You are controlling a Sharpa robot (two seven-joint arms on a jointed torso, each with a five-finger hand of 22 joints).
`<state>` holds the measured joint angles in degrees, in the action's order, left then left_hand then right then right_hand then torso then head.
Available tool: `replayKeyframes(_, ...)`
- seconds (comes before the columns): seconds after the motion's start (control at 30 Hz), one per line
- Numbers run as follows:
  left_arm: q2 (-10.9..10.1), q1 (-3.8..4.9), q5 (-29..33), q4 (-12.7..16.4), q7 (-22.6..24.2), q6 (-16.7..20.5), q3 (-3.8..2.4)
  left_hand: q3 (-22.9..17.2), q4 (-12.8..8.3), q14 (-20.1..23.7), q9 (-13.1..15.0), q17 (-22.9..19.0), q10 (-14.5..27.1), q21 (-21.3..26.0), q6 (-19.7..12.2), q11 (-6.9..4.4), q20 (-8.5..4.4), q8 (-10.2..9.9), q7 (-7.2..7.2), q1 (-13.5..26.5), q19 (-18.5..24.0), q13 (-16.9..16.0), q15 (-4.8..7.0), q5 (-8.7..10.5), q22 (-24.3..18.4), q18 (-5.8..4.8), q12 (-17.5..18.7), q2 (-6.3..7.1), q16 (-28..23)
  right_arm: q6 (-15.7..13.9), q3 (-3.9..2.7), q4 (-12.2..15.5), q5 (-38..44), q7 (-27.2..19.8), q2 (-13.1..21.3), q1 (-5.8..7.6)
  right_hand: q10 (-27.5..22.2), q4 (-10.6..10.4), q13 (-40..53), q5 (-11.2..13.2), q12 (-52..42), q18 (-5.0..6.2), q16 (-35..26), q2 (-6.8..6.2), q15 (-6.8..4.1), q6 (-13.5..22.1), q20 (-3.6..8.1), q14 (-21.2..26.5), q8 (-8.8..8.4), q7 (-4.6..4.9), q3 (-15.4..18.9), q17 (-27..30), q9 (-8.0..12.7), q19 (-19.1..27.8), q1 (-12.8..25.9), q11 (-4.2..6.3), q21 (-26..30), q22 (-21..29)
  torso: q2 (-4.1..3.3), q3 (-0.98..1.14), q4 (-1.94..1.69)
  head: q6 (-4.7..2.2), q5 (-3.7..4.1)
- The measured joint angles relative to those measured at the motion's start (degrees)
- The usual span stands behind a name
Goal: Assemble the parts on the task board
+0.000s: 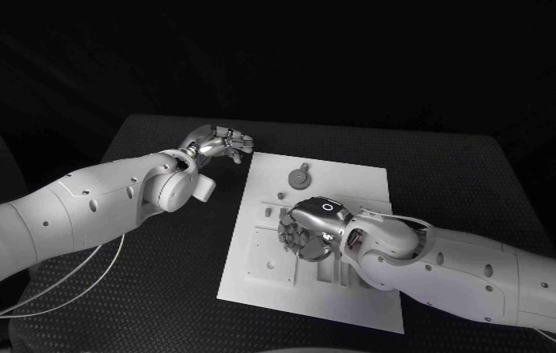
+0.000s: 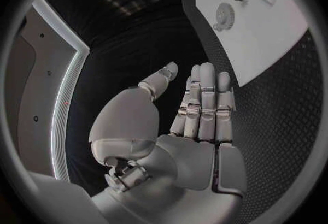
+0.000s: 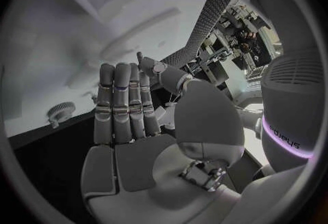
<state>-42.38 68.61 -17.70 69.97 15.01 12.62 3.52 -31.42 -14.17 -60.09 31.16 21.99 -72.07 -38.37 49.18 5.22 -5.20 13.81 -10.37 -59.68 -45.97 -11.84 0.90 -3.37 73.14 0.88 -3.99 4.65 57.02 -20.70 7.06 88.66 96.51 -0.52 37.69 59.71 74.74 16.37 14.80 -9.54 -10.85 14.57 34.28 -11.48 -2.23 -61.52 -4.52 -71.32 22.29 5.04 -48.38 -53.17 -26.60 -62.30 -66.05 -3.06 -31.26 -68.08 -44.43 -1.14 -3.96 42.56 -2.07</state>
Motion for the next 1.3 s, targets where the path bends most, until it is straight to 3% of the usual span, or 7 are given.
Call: replayKeyframes(1.3, -0.03, 0.0, 0.0, -0.33, -0.17, -0.06, 0.0, 0.13, 0.13, 0.0, 0.01, 0.1, 0.22, 0.22, -0.15, 0.21, 0.0, 0.0, 0.16, 0.23, 0.0, 0.0, 0.0, 0.0, 0.0, 0.0, 0.0, 0.23, -0.22, 0.88, 0.63, -0.98, 0.44, -0.02, -0.28, -0.01, 0.0, 0.06, 0.23, -0.23, 0.22, -0.39, -0.23, 0.0, 0.02, -0.04, -0.07, 0.0, -0.18, 0.06, 0.24, -0.13, -0.07, 0.07, 0.0, 0.0, 0.0, -0.02, -0.01, 0.01, -0.02, 0.41, 0.23)
